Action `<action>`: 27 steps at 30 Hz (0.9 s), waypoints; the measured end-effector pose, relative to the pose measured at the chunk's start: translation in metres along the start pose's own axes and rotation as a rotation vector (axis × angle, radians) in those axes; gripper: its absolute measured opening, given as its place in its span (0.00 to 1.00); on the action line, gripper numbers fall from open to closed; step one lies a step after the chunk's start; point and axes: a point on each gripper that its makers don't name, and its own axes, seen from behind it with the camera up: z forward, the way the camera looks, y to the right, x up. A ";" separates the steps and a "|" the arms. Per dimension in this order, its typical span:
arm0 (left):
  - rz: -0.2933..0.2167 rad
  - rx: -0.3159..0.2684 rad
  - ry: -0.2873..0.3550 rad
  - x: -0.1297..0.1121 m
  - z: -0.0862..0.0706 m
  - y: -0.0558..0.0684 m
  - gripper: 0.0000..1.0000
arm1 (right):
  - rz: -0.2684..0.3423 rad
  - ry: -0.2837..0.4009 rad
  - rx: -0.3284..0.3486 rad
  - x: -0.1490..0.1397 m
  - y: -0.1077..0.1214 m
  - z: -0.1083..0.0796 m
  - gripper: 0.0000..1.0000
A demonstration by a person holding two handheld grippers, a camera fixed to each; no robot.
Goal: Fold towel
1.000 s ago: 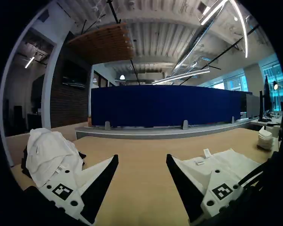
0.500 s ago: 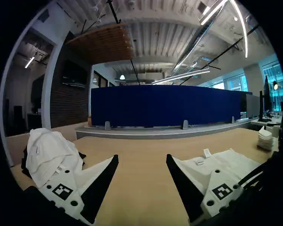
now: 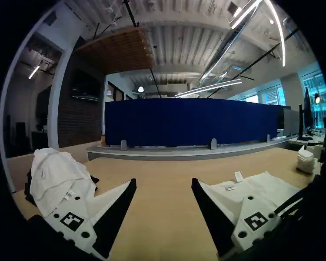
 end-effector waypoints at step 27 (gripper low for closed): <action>0.034 -0.032 0.004 0.134 -0.015 0.006 0.94 | -0.010 0.005 0.008 0.135 -0.009 -0.019 1.00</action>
